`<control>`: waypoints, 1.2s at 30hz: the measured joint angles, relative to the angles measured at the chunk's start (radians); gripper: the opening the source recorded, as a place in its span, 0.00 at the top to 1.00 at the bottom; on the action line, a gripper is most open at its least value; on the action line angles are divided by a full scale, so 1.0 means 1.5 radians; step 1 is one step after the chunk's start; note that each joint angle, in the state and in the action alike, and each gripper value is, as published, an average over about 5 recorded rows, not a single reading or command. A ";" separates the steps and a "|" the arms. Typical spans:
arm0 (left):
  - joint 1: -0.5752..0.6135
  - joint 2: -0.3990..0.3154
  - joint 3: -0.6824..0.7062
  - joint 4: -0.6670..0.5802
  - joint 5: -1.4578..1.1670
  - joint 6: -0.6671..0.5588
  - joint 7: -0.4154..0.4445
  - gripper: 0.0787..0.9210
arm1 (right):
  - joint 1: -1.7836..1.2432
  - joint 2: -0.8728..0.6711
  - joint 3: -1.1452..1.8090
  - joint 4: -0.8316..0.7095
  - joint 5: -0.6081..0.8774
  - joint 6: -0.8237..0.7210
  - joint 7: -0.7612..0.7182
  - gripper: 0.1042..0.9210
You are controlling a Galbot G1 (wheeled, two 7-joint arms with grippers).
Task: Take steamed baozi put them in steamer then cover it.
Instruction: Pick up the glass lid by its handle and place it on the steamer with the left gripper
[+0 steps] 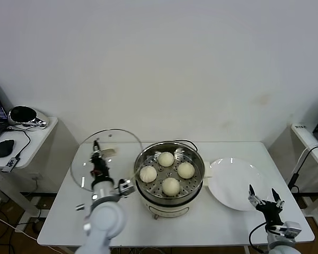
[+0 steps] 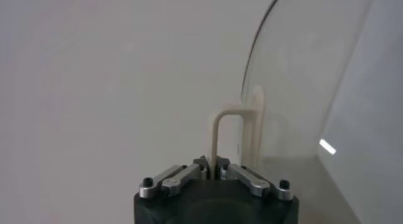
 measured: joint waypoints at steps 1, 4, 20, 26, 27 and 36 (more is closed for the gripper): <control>-0.008 -0.009 0.012 0.003 0.010 0.003 0.004 0.92 | 0.000 0.001 0.001 -0.002 -0.002 -0.001 0.001 0.12; -0.030 -0.036 0.051 0.017 0.035 0.009 0.015 0.92 | 0.001 0.004 0.005 -0.007 -0.007 -0.005 0.002 0.12; -0.109 -0.095 0.236 0.115 0.044 0.033 0.032 0.92 | 0.010 0.011 0.010 -0.024 -0.032 -0.017 0.009 0.12; -0.109 -0.104 0.254 0.137 0.064 0.033 0.051 0.92 | 0.012 0.015 0.011 -0.020 -0.036 -0.020 0.009 0.12; -0.109 -0.105 0.255 0.139 0.067 0.033 0.054 0.92 | 0.012 0.015 0.012 -0.019 -0.037 -0.020 0.009 0.12; -0.109 -0.110 0.259 0.161 0.084 0.033 0.076 0.92 | 0.012 0.020 0.010 -0.017 -0.044 -0.019 0.009 0.12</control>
